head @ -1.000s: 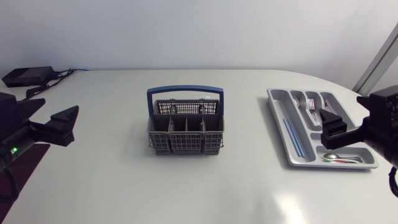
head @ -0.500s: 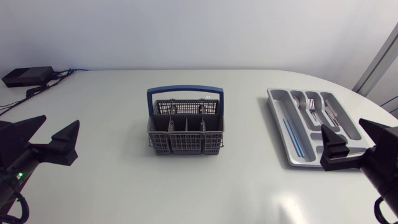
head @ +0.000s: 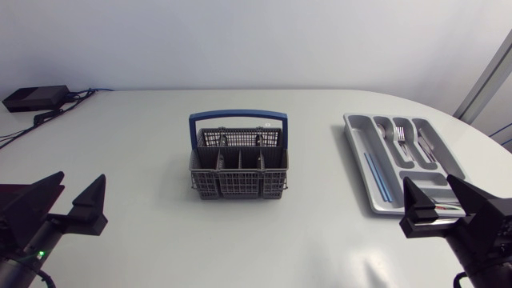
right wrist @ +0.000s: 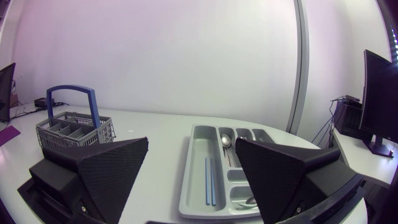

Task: Unload the cutlery basket into the drawer organizer.

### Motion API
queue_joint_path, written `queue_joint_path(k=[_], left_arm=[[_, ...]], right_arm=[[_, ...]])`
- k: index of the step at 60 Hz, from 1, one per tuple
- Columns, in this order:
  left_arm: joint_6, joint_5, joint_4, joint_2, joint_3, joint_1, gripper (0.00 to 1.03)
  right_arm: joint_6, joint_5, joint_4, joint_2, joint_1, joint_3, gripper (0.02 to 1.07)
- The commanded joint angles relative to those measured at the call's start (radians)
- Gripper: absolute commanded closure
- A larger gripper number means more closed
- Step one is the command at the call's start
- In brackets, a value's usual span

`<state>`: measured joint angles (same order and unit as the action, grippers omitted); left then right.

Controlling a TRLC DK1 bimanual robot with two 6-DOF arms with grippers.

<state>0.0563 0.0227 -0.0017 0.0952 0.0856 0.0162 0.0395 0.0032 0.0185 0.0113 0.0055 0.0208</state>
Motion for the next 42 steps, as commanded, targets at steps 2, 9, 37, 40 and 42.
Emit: queue_joint_path(k=[2, 9, 37, 40, 42], left_arm=[[-0.043, -0.014, 0.003, -0.055, -0.057, -0.011, 0.06], [-0.056, -0.023, 0.002, -0.095, -0.086, -0.016, 0.06], [-0.056, -0.023, 0.002, -0.095, -0.086, -0.016, 0.06], [-0.056, -0.023, 0.002, -0.095, -0.086, -0.016, 0.06], [-0.056, -0.023, 0.002, -0.095, -0.086, -0.016, 0.06]], right_arm=[[-0.039, -0.003, -0.019, -0.011, -0.006, -0.021, 0.06], [-0.039, -0.003, -0.019, -0.011, -0.006, -0.021, 0.06], [-0.039, -0.003, -0.019, -0.011, -0.006, -0.021, 0.06], [-0.039, -0.003, -0.019, -0.011, -0.006, -0.021, 0.06], [-0.039, -0.003, -0.019, -0.011, -0.006, -0.021, 0.06]])
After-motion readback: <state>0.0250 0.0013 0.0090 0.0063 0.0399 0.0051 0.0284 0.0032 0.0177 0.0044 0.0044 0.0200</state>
